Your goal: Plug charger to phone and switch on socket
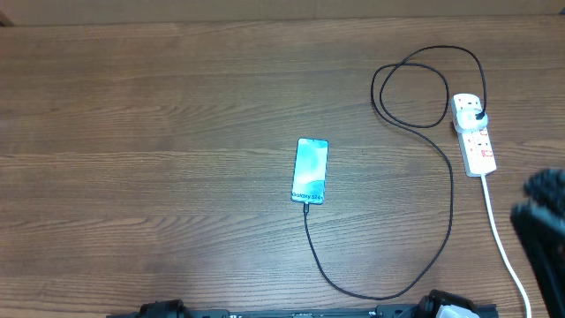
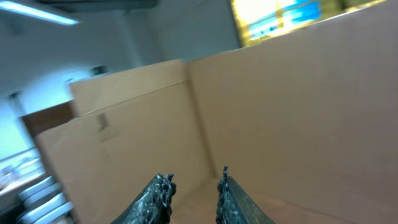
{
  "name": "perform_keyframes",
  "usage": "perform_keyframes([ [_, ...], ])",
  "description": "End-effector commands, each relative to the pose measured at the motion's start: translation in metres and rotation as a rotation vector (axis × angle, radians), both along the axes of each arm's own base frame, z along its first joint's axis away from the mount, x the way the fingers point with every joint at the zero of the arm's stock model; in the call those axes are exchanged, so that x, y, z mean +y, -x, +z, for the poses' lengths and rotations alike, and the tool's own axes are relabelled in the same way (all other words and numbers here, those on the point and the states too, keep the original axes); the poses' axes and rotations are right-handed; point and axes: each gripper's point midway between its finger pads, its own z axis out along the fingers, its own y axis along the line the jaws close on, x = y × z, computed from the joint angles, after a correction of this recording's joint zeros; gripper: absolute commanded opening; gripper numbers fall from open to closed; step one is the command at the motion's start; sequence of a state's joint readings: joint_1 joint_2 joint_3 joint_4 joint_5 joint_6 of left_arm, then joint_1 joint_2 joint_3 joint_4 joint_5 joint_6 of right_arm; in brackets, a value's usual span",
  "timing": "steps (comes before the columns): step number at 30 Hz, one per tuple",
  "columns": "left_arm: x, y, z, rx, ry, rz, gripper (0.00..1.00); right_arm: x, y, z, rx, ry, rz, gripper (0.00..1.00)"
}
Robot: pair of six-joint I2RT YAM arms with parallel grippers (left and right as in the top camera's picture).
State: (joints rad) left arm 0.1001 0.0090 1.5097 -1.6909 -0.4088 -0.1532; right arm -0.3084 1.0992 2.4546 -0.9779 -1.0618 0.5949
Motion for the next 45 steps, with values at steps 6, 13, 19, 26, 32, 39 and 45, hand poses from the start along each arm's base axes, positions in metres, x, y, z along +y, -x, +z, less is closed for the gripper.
perform_keyframes([
  [6, 0.001, 0.002, 0.0, 0.0, -0.009, 0.015, 1.0, 0.007, 0.008, 0.006, -0.085, 0.06, 0.095, 0.31],
  [13, 0.001, 0.002, 0.0, 0.0, -0.009, 0.015, 1.0, 0.006, 0.033, 0.027, -0.275, 0.111, 0.008, 0.38],
  [19, 0.001, 0.002, 0.0, 0.0, -0.009, 0.015, 1.0, 0.007, 0.05, 0.029, -0.319, 0.124, -0.017, 0.7],
  [26, 0.001, 0.002, 0.0, 0.0, -0.009, 0.015, 1.0, 0.005, 0.051, 0.019, -0.251, 0.096, -0.021, 1.0],
  [32, 0.001, 0.002, 0.0, 0.0, -0.009, 0.015, 1.0, -0.012, 0.02, -0.032, 0.076, 0.014, -0.109, 1.0],
  [39, 0.001, 0.002, 0.0, 0.0, -0.009, 0.015, 1.0, -0.025, 0.007, -0.09, 0.386, -0.035, -0.201, 1.0],
  [45, 0.001, 0.002, 0.0, 0.0, -0.009, 0.015, 1.0, -0.027, 0.005, -0.095, 0.409, -0.038, -0.21, 1.0],
])
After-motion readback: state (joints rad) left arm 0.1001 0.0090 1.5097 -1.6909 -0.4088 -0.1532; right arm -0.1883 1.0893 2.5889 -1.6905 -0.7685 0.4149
